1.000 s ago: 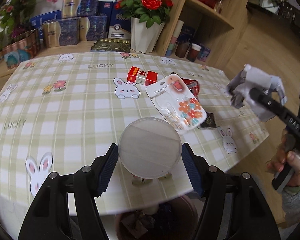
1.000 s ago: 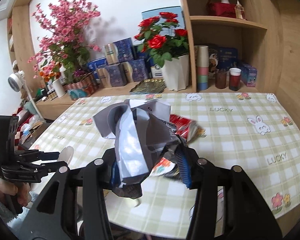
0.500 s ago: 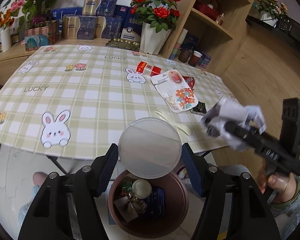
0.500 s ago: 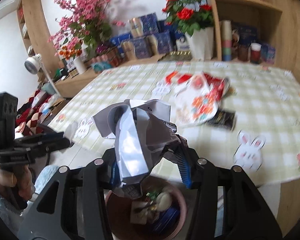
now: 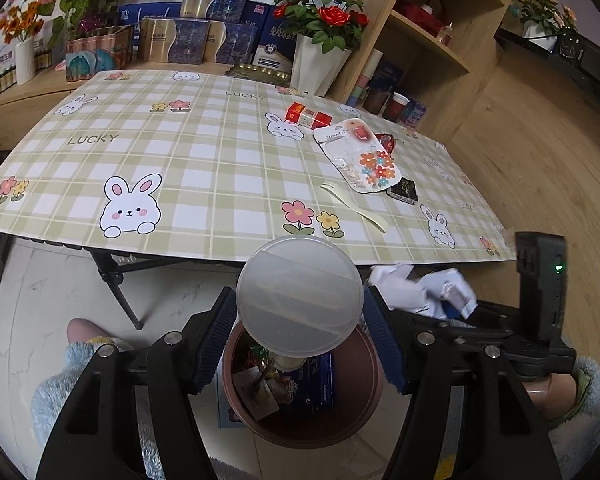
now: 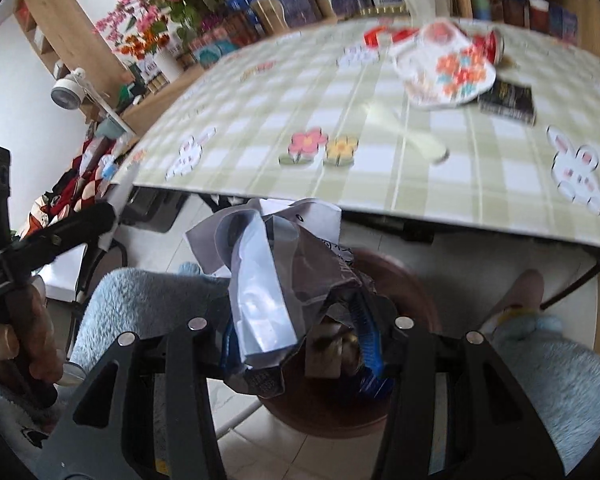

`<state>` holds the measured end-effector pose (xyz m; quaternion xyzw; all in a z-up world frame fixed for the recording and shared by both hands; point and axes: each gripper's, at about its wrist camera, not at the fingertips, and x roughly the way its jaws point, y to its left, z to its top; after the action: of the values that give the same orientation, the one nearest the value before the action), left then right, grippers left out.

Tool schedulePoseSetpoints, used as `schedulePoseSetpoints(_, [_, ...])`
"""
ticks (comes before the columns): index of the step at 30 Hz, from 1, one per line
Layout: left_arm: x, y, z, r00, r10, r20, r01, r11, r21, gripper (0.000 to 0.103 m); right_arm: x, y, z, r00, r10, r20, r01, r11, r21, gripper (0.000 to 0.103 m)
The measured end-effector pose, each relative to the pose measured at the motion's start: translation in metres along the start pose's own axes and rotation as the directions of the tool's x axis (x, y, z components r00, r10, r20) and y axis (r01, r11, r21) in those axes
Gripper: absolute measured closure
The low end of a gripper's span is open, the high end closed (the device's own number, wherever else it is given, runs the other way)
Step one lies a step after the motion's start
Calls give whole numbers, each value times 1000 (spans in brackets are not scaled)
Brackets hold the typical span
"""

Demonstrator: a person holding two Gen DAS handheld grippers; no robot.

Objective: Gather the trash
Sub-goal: 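Carry the grey bag into the bin and release with the right gripper while the left gripper carries the lid, then release the clear round lid from the left gripper into the bin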

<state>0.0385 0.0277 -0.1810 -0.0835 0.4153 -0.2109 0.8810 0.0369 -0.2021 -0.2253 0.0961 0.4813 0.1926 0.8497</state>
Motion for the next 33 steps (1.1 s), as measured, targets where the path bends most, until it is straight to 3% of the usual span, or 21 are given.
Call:
schedulePoseSetpoints(5, [4, 0, -2, 1000, -1, -9, 1, 1000, -4, 40, 13, -1, -7, 998, -8, -68, 8, 1000, -1, 52])
schedulePoseSetpoints(14, [11, 0, -5, 1000, -1, -29, 1, 1000, -9, 39, 19, -5, -10, 994, -21, -103, 21, 1000, -4, 44])
schedulePoseSetpoints(22, [16, 0, -8, 999, 7, -41, -7, 1000, -15, 39, 15, -9, -9, 996, -34, -81, 34, 999, 5, 27])
schedulePoseSetpoints(26, [19, 1, -10, 999, 11, -50, -12, 1000, -17, 39, 10, -11, -8, 997, -57, -46, 58, 998, 13, 9])
schedulePoseSetpoints(33, [31, -2, -22, 995, 2, -99, -5, 1000, -28, 39, 5, -18, -12, 976, -220, 14, 219, 975, 21, 6])
